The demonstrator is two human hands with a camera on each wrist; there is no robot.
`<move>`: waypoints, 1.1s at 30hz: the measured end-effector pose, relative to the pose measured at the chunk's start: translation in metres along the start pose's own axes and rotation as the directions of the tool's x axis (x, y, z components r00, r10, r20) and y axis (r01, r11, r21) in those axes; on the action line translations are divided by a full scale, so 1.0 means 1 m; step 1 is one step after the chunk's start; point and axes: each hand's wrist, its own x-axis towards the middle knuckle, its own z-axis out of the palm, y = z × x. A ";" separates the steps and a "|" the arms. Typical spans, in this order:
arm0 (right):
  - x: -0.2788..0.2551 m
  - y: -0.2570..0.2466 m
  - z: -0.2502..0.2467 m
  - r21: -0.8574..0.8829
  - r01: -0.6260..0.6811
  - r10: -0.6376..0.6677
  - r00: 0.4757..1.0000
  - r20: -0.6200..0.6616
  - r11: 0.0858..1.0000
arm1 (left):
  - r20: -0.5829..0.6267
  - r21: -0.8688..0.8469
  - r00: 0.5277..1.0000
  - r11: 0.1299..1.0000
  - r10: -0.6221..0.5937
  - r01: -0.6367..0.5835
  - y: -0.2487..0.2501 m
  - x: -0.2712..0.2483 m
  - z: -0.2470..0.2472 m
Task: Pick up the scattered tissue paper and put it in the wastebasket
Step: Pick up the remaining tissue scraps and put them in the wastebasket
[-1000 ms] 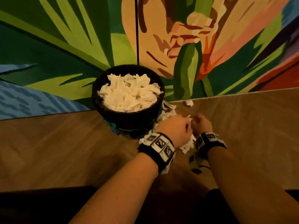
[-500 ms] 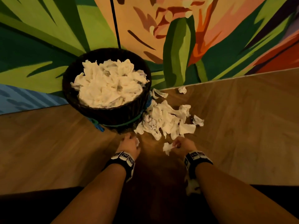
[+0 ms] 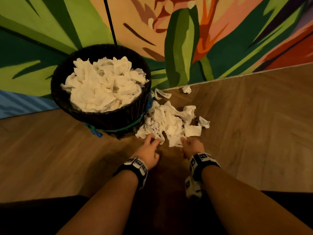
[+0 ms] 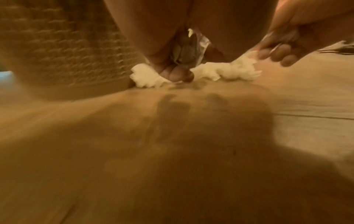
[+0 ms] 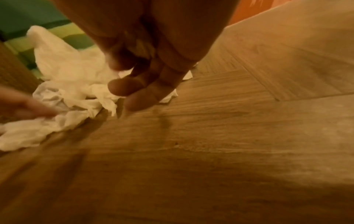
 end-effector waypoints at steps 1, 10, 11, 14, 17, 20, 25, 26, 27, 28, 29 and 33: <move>0.001 0.000 0.002 -0.014 -0.002 0.003 1.000 0.031 1.000 | 0.027 0.025 0.999 0.999 0.031 -0.032 0.005 0.005 0.002; 0.021 0.016 -0.021 -0.192 0.117 -0.113 0.993 0.031 0.974 | 0.155 0.142 0.982 0.986 -0.109 0.087 0.002 0.022 0.024; 0.024 0.014 -0.024 -0.228 0.124 -0.107 0.991 0.084 0.966 | 0.166 0.146 0.980 0.985 -0.111 0.087 0.000 0.021 0.023; 0.029 0.005 -0.025 -0.405 0.173 -0.091 0.972 0.215 0.898 | 0.196 0.101 0.971 0.987 -0.140 0.122 -0.009 0.013 0.022; 0.028 0.001 -0.018 -0.526 0.207 -0.087 0.966 0.244 0.825 | 0.182 -0.040 0.971 0.985 -0.155 0.165 -0.024 0.001 0.021; 0.020 0.005 -0.015 -0.401 0.125 -0.083 0.989 0.121 0.907 | 0.129 -0.094 0.979 0.981 -0.158 0.171 -0.038 -0.010 0.020; 0.008 0.013 -0.021 0.040 0.062 -0.062 0.998 0.008 0.997 | 0.028 0.022 0.952 0.952 -0.306 0.305 -0.044 -0.016 0.019; 0.006 0.013 -0.022 0.062 0.069 -0.071 0.997 0.022 0.996 | 0.029 0.046 0.940 0.940 -0.339 0.337 -0.044 -0.015 0.018; 0.005 0.013 -0.024 0.062 0.075 -0.077 0.996 0.035 0.995 | 0.032 0.071 0.929 0.928 -0.369 0.366 -0.043 -0.014 0.016; 0.004 0.014 -0.023 0.050 0.074 -0.075 0.997 0.031 0.996 | 0.036 0.101 0.920 0.917 -0.390 0.385 -0.043 -0.014 0.014; 0.003 0.015 -0.023 0.029 0.066 -0.066 0.998 0.005 0.997 | 0.036 0.128 0.916 0.911 -0.399 0.391 -0.043 -0.015 0.012; 0.000 0.020 -0.021 -0.014 -0.033 0.032 0.996 -0.085 0.999 | 0.024 0.206 0.923 0.905 -0.384 0.371 -0.045 -0.019 0.012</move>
